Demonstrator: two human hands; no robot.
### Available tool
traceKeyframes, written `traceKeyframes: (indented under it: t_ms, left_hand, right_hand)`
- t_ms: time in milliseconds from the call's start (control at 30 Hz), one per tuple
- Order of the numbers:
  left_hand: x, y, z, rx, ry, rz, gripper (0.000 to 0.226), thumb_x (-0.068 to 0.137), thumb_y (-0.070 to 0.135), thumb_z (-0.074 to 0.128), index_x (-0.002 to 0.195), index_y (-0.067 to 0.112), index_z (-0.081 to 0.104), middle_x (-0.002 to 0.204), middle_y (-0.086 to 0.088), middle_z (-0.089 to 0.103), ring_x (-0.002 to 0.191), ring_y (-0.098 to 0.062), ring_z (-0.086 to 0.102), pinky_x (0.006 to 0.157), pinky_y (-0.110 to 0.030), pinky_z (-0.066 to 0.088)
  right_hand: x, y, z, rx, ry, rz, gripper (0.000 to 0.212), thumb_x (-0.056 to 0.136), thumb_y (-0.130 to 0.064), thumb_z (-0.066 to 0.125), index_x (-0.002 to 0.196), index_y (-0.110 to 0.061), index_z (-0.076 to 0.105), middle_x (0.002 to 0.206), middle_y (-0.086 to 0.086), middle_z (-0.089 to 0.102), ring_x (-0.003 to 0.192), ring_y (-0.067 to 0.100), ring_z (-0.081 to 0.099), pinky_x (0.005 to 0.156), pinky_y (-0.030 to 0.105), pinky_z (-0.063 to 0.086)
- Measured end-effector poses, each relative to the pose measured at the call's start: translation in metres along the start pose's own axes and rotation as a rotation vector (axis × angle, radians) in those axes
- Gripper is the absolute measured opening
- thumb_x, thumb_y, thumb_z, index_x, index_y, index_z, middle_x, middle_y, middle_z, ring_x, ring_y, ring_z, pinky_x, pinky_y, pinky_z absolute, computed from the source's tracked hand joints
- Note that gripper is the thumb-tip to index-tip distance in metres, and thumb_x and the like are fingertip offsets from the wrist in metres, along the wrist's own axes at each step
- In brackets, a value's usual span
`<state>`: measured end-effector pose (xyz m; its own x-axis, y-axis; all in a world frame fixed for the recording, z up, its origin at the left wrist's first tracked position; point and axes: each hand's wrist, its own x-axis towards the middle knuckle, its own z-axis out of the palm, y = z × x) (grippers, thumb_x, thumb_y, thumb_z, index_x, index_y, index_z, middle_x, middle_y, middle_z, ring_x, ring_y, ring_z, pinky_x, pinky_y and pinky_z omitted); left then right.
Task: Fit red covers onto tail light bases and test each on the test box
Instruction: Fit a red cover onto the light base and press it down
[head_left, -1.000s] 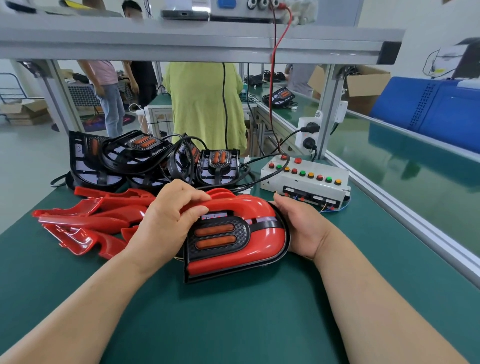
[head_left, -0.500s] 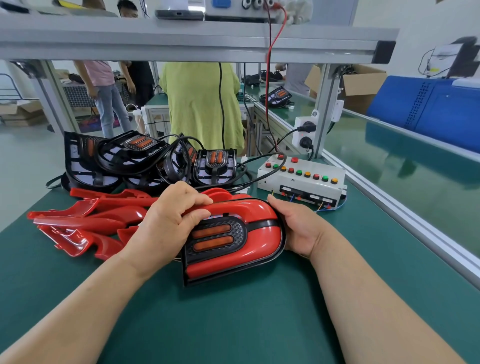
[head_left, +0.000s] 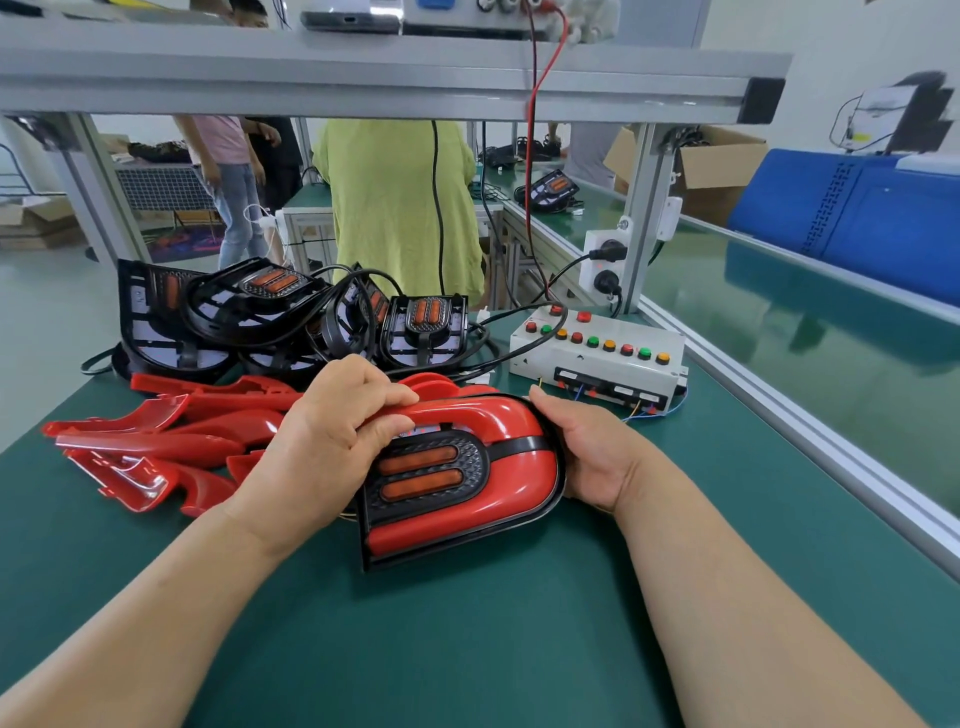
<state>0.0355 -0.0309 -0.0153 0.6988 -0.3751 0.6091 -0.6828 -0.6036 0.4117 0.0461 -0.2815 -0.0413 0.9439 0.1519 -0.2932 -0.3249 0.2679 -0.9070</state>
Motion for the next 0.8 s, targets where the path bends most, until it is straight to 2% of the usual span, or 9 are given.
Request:
traceKeyframes:
  t_ms: [267, 500, 567, 800]
  left_hand:
    - [-0.002, -0.001, 0.006, -0.045, -0.032, -0.033, 0.022, 0.091, 0.010, 0.067, 0.112, 0.017, 0.071, 0.098, 0.007, 0.056, 0.099, -0.014, 0.058, 0.089, -0.012, 0.042]
    - [-0.001, 0.004, -0.003, -0.034, 0.006, -0.032, 0.020, 0.092, 0.008, 0.066, 0.110, 0.013, 0.072, 0.096, 0.005, 0.057, 0.097, -0.013, 0.058, 0.087, -0.016, 0.044]
    - [0.000, 0.005, -0.006, -0.039, 0.011, -0.031, 0.020, 0.091, 0.007, 0.065, 0.109, 0.012, 0.072, 0.095, 0.004, 0.057, 0.096, -0.012, 0.058, 0.087, -0.014, 0.043]
    - [0.000, 0.000, -0.001, -0.014, 0.005, -0.046, 0.020, 0.091, 0.007, 0.067, 0.109, 0.012, 0.072, 0.096, 0.004, 0.056, 0.098, -0.012, 0.057, 0.088, -0.012, 0.041]
  right_hand:
    - [0.000, 0.001, 0.001, -0.006, 0.006, 0.015, 0.035, 0.102, -0.039, 0.047, 0.106, -0.013, 0.069, 0.094, 0.011, 0.072, 0.080, 0.025, 0.069, 0.081, 0.042, 0.058]
    - [0.002, 0.002, 0.001, 0.004, 0.007, 0.019, 0.040, 0.103, -0.040, 0.044, 0.105, -0.011, 0.071, 0.093, 0.010, 0.074, 0.078, 0.023, 0.071, 0.075, 0.037, 0.060]
    - [0.003, 0.002, 0.001, 0.002, 0.015, 0.021, 0.041, 0.103, -0.041, 0.044, 0.104, -0.011, 0.071, 0.092, 0.009, 0.074, 0.078, 0.022, 0.071, 0.077, 0.037, 0.059]
    - [0.002, 0.002, -0.001, -0.001, 0.002, 0.017, 0.040, 0.103, -0.040, 0.045, 0.095, -0.013, 0.073, 0.087, 0.009, 0.075, 0.072, 0.022, 0.073, 0.066, 0.035, 0.062]
